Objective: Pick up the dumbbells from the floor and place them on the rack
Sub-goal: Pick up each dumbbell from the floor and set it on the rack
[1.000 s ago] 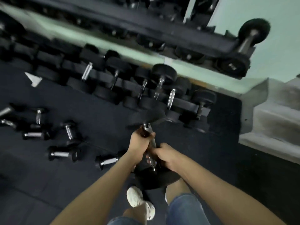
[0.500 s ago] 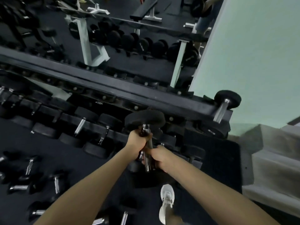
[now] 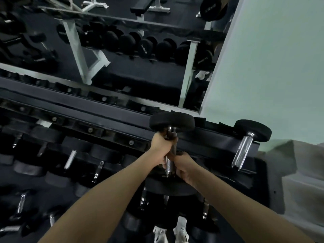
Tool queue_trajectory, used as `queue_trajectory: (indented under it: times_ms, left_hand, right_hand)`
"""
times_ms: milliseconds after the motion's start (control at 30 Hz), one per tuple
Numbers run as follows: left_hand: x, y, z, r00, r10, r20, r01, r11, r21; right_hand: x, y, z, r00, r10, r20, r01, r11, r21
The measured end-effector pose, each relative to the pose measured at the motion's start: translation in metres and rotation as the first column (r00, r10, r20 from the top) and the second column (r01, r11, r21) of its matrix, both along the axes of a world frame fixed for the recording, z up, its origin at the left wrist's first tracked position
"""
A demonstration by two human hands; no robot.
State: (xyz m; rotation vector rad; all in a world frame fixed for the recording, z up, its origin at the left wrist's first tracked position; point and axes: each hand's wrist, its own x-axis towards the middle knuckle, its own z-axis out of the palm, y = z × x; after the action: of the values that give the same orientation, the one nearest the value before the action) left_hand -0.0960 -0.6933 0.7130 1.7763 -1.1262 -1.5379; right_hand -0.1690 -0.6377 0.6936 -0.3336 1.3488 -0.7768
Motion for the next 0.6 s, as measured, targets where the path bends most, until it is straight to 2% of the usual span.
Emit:
queue_trajectory:
  times_ms: [267, 333, 367, 600]
  left_hand:
    - [-0.029, -0.035, -0.011, 0.993, -0.117, -0.027, 0.117, 0.993, -0.008]
    - [-0.054, -0.089, -0.038, 0.987, -0.155, -0.028, 0.157, 0.986, 0.064]
    - [-0.054, -0.087, -0.039, 0.986, -0.162, -0.024, 0.164, 0.984, 0.067]
    - [-0.051, -0.091, -0.053, 0.976, -0.209, -0.063, 0.212, 0.976, 0.042]
  right_hand:
    - [-0.027, -0.031, -0.006, 0.994, -0.106, -0.015, 0.106, 0.994, -0.007]
    - [-0.045, -0.083, -0.033, 0.983, -0.180, -0.042, 0.182, 0.982, 0.050]
    - [-0.045, -0.082, -0.033, 0.981, -0.190, -0.045, 0.193, 0.980, 0.057]
    - [-0.051, -0.081, -0.053, 0.986, -0.163, -0.042, 0.166, 0.983, 0.077]
